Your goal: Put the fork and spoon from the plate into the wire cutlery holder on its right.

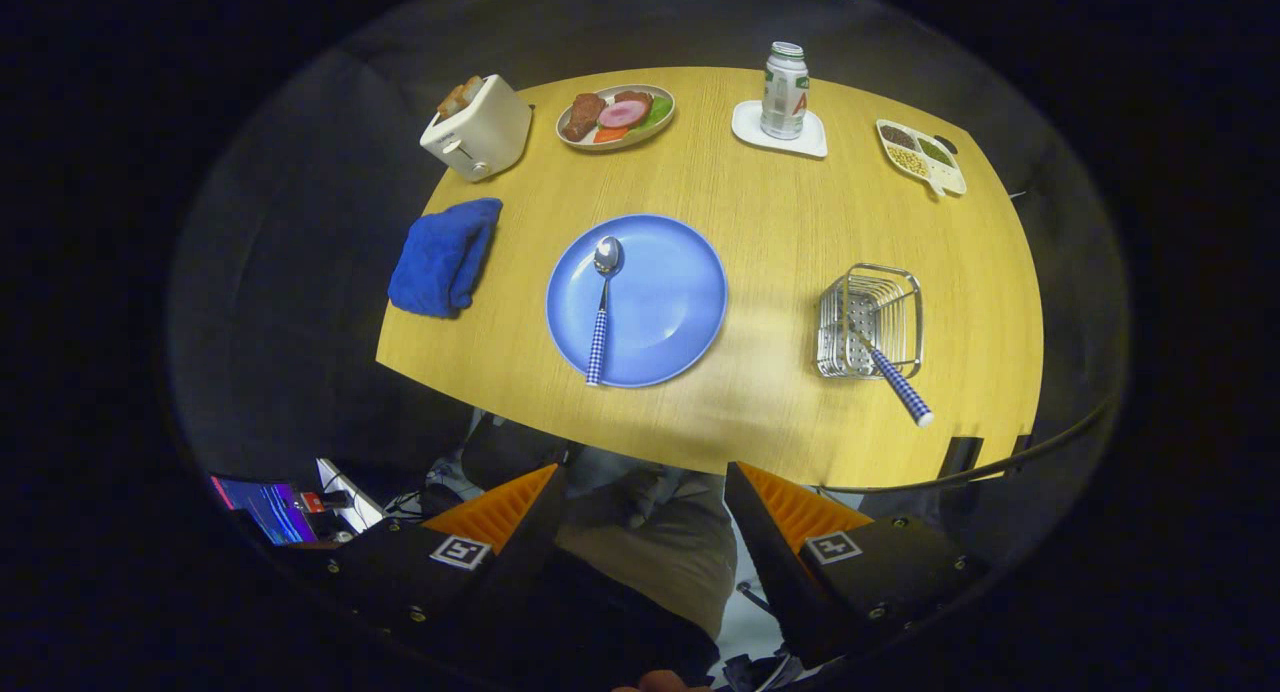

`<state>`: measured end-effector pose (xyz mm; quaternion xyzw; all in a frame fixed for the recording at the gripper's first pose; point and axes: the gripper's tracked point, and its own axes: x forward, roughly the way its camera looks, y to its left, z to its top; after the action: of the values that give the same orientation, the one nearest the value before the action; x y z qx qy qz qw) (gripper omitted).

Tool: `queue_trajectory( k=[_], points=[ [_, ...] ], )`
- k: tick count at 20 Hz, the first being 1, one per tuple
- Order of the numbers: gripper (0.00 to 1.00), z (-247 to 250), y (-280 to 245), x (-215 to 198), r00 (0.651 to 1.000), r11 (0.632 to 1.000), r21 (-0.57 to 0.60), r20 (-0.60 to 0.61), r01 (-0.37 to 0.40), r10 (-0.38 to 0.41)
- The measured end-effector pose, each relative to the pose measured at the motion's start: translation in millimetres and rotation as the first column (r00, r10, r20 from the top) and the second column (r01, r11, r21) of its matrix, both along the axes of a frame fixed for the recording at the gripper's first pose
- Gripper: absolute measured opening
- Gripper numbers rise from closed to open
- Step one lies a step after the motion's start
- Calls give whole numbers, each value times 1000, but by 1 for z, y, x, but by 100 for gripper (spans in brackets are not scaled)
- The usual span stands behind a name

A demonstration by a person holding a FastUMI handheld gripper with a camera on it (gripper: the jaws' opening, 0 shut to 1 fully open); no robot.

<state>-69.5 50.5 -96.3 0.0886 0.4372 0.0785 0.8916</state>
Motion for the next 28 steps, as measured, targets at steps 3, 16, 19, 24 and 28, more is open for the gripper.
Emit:
queue_trajectory(
  k=[3,16,19,24,28],
  points=[
    [98,-9,21,35,1000,1000,-24,16,-4,5],
    [98,-60,52,137,990,999,-29,-138,21,-25],
    [98,-65,59,148,987,999,-44,-159,11,-18],
    [98,-85,58,158,981,998,-57,-192,15,-26],
    [94,-100,55,159,977,999,-28,-212,18,-23]
  ],
)
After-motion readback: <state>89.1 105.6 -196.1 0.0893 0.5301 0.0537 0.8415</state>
